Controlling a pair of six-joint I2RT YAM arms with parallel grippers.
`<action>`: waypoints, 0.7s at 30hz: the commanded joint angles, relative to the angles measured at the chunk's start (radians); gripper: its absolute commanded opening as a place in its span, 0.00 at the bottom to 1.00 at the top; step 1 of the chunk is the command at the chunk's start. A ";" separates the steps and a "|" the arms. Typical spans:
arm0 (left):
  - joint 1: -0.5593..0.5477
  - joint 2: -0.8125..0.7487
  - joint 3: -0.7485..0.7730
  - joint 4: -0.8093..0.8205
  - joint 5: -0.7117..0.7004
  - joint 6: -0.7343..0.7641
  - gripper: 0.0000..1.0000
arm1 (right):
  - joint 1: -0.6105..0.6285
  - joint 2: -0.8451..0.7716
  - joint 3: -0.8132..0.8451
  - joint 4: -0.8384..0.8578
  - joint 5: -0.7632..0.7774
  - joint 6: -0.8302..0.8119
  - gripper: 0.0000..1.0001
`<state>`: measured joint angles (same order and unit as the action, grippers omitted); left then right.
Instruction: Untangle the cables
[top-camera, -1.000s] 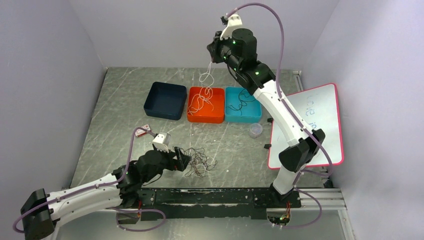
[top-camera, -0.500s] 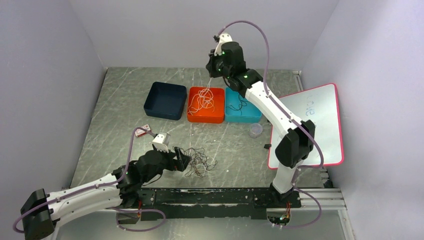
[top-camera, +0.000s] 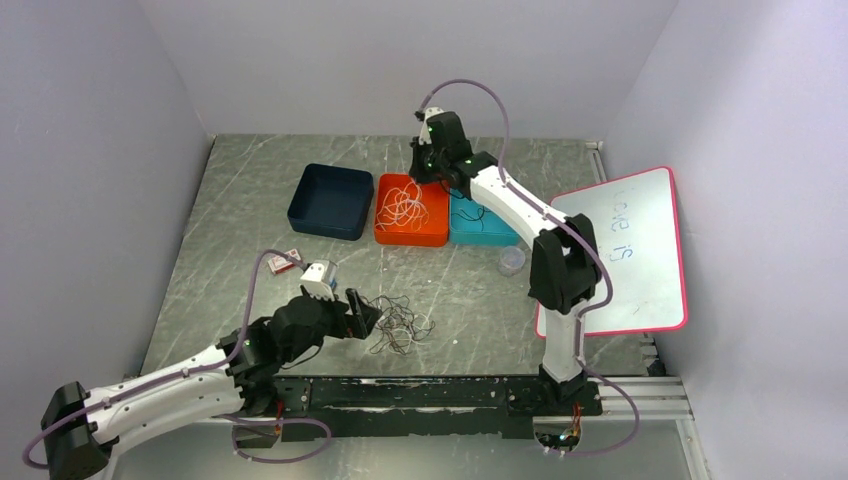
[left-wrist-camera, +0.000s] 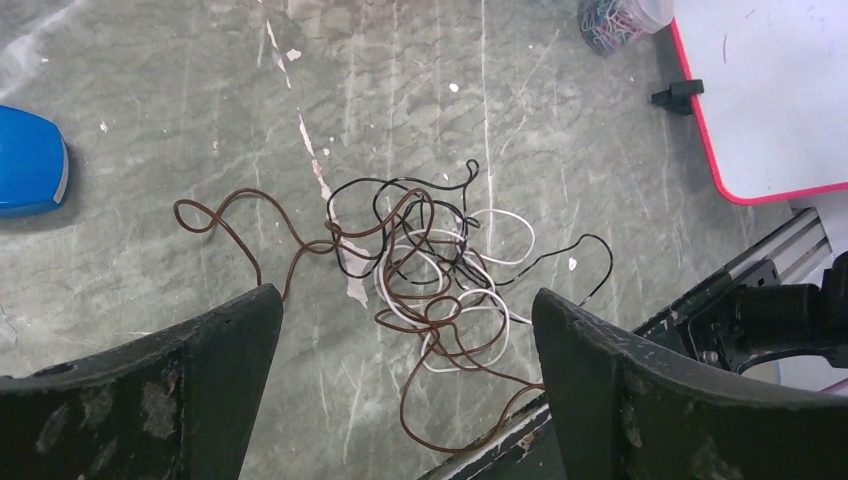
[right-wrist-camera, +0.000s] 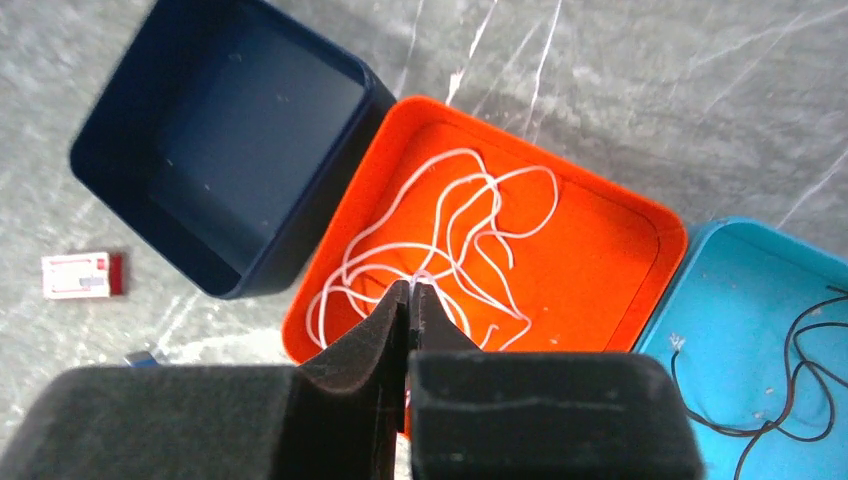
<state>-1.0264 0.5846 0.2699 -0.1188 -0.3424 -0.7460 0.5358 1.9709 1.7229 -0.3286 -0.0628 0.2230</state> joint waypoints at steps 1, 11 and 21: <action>0.005 -0.010 0.037 -0.043 -0.027 -0.012 0.99 | -0.006 0.067 0.023 -0.049 -0.038 -0.041 0.04; 0.005 -0.004 0.045 -0.056 -0.030 -0.015 0.99 | -0.008 0.174 -0.017 -0.053 0.018 -0.063 0.12; 0.005 -0.022 0.071 -0.115 -0.056 -0.023 0.99 | -0.008 0.030 -0.084 -0.012 0.063 -0.033 0.49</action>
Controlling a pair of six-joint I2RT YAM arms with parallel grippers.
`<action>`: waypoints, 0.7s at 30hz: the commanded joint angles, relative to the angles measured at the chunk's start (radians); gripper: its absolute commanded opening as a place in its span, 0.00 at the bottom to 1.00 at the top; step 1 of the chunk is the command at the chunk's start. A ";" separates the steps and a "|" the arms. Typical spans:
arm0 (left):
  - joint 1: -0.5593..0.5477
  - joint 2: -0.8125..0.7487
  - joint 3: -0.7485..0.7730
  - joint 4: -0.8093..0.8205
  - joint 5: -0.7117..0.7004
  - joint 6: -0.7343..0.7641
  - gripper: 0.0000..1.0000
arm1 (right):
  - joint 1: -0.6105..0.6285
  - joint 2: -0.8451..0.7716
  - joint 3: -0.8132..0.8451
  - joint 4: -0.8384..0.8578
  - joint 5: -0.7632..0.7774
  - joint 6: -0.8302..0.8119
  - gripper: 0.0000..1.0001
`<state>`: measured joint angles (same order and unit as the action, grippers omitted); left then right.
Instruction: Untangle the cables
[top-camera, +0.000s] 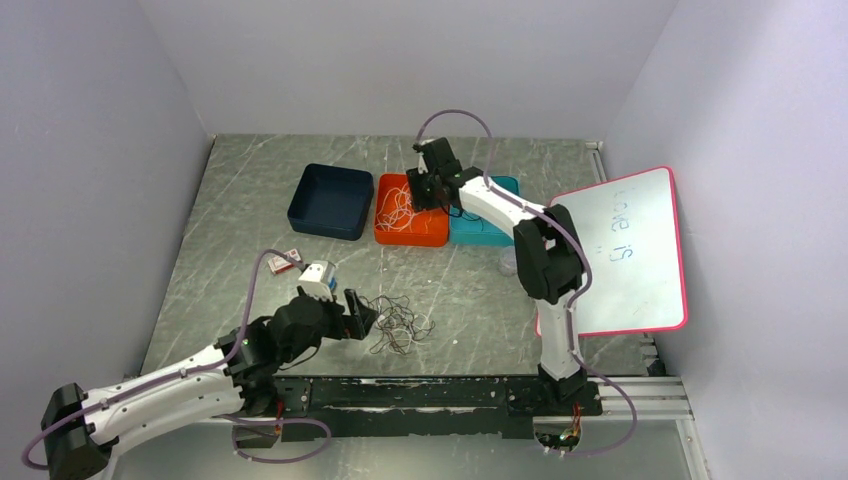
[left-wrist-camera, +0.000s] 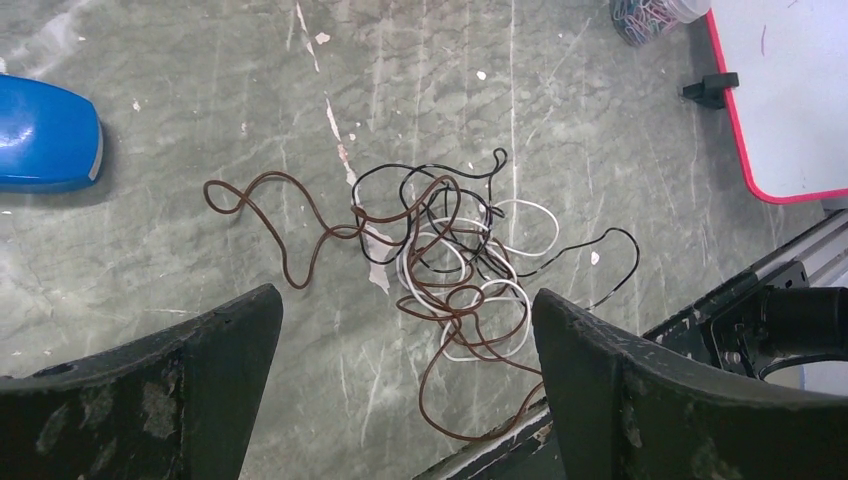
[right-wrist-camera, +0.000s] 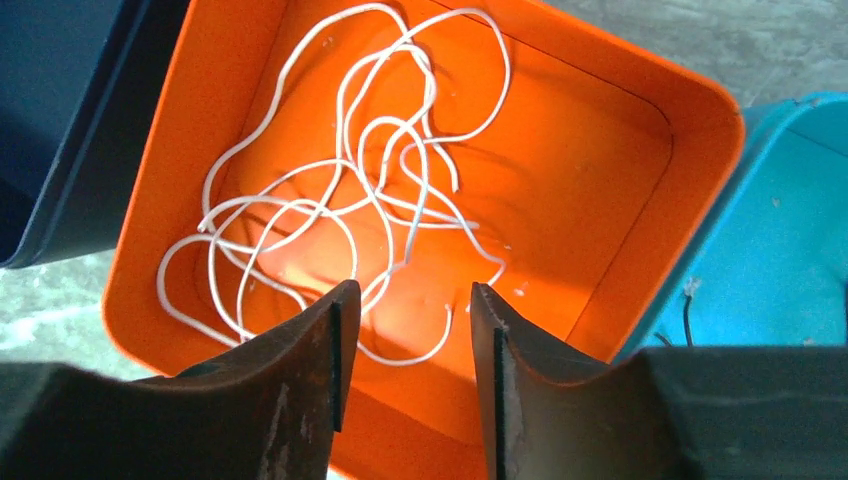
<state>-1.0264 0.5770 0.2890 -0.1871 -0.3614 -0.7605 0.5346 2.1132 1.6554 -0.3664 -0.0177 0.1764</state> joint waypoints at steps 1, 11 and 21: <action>0.005 -0.015 0.061 -0.055 -0.038 -0.007 0.99 | -0.007 -0.142 -0.025 0.028 0.016 0.018 0.50; 0.005 0.033 0.141 -0.093 -0.055 0.033 0.99 | -0.006 -0.462 -0.250 0.072 0.059 0.023 0.59; 0.006 0.092 0.169 -0.079 -0.042 0.033 0.99 | -0.005 -0.800 -0.514 0.038 -0.097 0.048 0.60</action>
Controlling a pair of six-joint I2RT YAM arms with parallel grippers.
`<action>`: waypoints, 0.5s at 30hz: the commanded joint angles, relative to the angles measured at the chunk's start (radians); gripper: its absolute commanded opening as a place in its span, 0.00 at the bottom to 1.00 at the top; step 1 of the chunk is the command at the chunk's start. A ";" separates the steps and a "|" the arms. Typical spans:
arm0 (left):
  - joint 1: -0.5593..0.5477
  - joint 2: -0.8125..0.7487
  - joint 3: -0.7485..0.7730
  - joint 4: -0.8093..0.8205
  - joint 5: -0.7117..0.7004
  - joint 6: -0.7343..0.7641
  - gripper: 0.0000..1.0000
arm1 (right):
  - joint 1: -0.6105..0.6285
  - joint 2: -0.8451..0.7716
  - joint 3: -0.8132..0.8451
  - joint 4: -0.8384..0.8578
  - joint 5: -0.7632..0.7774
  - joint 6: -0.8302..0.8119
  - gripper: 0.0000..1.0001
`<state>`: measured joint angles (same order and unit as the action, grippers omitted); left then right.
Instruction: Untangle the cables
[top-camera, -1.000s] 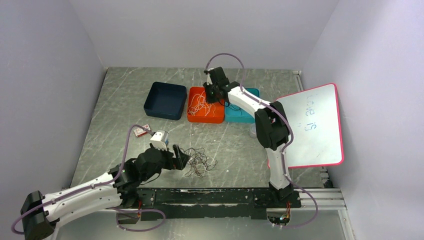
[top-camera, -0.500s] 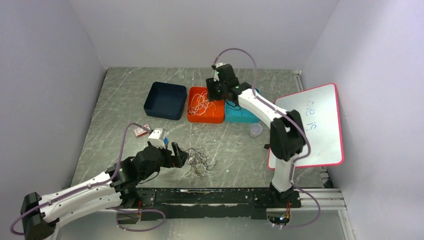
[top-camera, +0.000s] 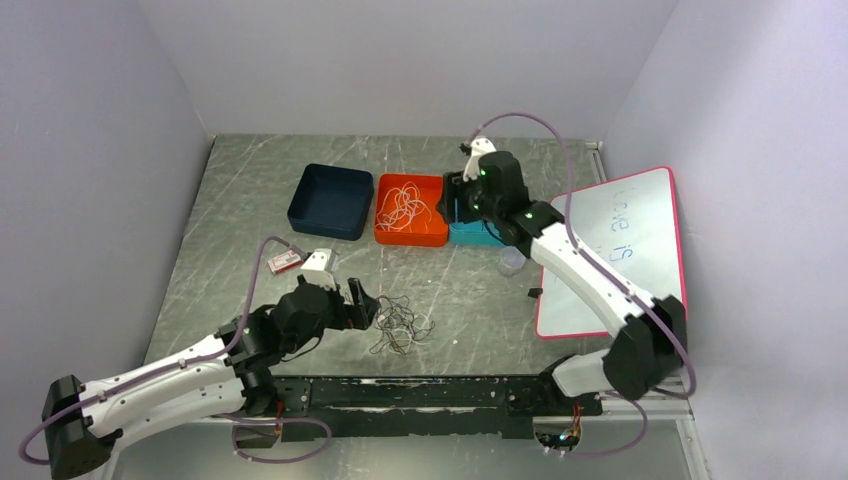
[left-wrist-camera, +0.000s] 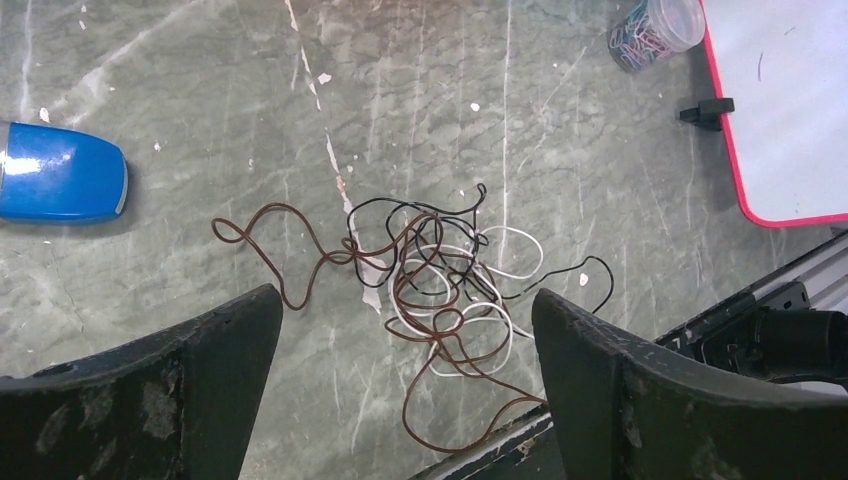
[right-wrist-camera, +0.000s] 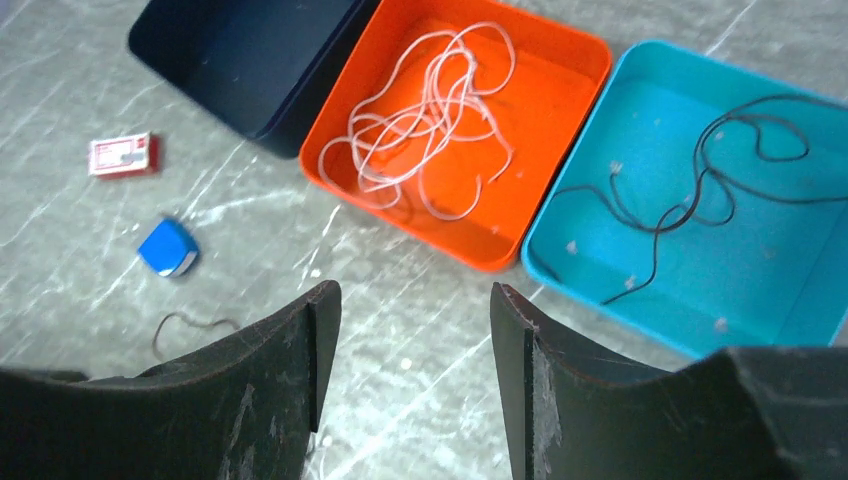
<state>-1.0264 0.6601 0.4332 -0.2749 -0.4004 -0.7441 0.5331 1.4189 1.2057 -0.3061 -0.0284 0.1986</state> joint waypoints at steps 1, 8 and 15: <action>0.006 0.014 0.024 0.014 0.003 0.018 0.99 | -0.004 -0.125 -0.084 -0.041 -0.106 0.043 0.60; 0.006 0.086 0.038 0.061 0.032 0.030 0.99 | 0.023 -0.253 -0.268 -0.098 -0.162 0.151 0.58; 0.006 0.175 0.069 0.075 0.050 0.032 0.96 | 0.060 -0.269 -0.427 -0.078 -0.258 0.188 0.57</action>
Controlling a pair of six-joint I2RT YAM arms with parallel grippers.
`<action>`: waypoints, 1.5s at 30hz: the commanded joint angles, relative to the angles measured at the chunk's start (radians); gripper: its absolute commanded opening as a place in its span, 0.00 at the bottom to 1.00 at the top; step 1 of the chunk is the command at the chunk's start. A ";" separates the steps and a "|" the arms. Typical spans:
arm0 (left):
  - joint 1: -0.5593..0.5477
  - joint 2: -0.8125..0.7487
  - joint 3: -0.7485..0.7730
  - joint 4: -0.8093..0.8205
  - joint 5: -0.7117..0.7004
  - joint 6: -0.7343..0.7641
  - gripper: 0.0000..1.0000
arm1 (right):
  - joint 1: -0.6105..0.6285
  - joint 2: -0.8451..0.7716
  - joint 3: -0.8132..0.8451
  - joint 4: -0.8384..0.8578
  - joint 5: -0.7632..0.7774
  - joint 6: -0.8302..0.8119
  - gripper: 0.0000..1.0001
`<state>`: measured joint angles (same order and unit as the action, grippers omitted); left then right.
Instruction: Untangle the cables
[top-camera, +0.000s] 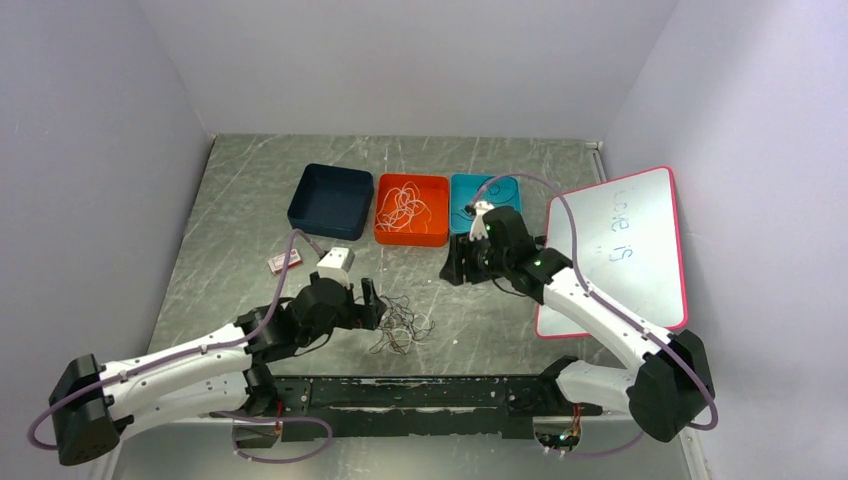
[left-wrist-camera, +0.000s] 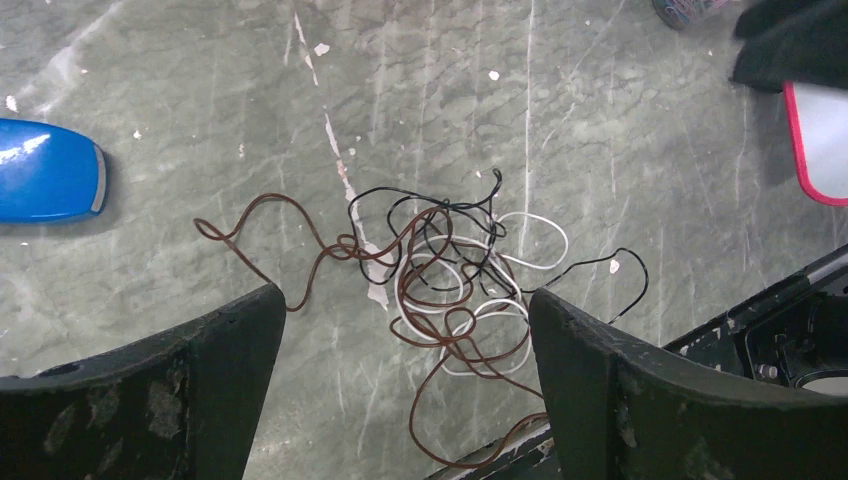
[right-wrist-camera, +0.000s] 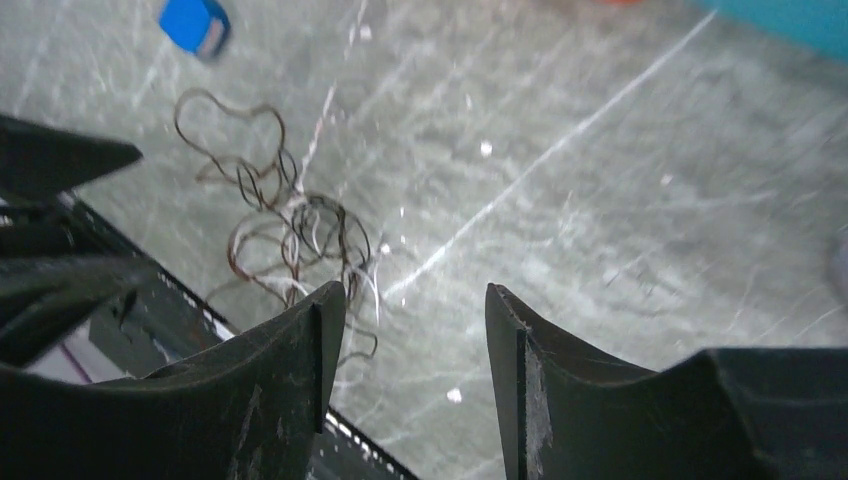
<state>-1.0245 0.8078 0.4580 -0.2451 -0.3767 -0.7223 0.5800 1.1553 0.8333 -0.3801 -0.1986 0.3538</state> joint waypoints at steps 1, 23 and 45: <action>0.004 0.032 0.041 0.058 0.031 0.007 0.95 | 0.014 0.006 -0.066 0.003 -0.106 0.025 0.57; 0.003 0.050 0.004 0.137 0.063 -0.025 0.92 | 0.090 0.319 -0.043 0.065 -0.307 -0.072 0.51; 0.004 -0.007 -0.032 0.126 0.059 -0.034 0.92 | 0.182 0.403 -0.031 0.131 -0.221 -0.014 0.18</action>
<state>-1.0245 0.8192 0.4328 -0.1314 -0.3202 -0.7490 0.7486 1.5620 0.7734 -0.2653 -0.4366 0.3317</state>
